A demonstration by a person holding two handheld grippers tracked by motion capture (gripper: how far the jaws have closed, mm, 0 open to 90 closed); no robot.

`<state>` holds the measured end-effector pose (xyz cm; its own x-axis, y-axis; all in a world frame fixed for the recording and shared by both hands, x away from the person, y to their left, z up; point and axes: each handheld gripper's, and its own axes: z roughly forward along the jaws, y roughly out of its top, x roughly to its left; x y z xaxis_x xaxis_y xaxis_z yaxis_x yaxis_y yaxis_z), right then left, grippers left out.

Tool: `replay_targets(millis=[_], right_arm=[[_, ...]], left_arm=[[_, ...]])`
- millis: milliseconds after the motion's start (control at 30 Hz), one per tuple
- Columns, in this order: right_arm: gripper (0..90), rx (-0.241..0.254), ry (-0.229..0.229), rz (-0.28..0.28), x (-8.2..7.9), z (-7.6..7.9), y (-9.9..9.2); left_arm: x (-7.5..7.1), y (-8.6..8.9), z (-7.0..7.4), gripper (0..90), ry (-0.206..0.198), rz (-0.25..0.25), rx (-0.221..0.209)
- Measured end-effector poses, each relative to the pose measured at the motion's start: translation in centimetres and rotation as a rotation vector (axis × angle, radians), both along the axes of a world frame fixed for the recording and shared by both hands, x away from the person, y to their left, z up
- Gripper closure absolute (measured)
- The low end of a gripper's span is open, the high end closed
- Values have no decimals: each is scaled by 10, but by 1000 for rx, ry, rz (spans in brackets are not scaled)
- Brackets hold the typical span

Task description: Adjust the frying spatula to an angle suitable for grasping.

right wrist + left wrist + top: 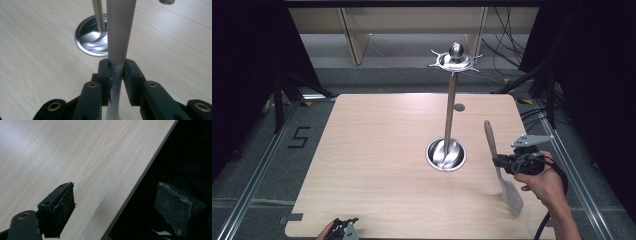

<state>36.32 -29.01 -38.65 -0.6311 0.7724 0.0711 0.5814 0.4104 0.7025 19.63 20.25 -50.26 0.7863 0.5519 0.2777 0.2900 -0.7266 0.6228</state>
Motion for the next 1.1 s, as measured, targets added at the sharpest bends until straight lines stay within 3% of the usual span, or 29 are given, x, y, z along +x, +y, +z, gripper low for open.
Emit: replay_targets(millis=[100,133,200,333,500,533,700,1100], right_arm=[[771,19,-12,18,-2,3,-1],[771,41,-51,8,-5,5,-2],[771,41,-49,14,-6,7,-3],[771,73,-101,25,-9,13,-7],[771,123,-98,21,-11,17,-7],[771,129,-124,31,-11,20,-8],[771,185,-142,39,-11,23,-5],[771,211,-218,63,-6,51,6]], left_arm=[[0,0,-1,154,2,0,8],[0,-2,-3,154,6,-7,7],[0,-2,-3,154,7,-8,5],[0,-1,-2,154,-2,-2,10],[0,-1,-1,154,6,-8,0],[0,0,0,154,-2,-4,7],[0,0,0,154,-1,-2,4],[0,0,-1,154,5,-7,0]])
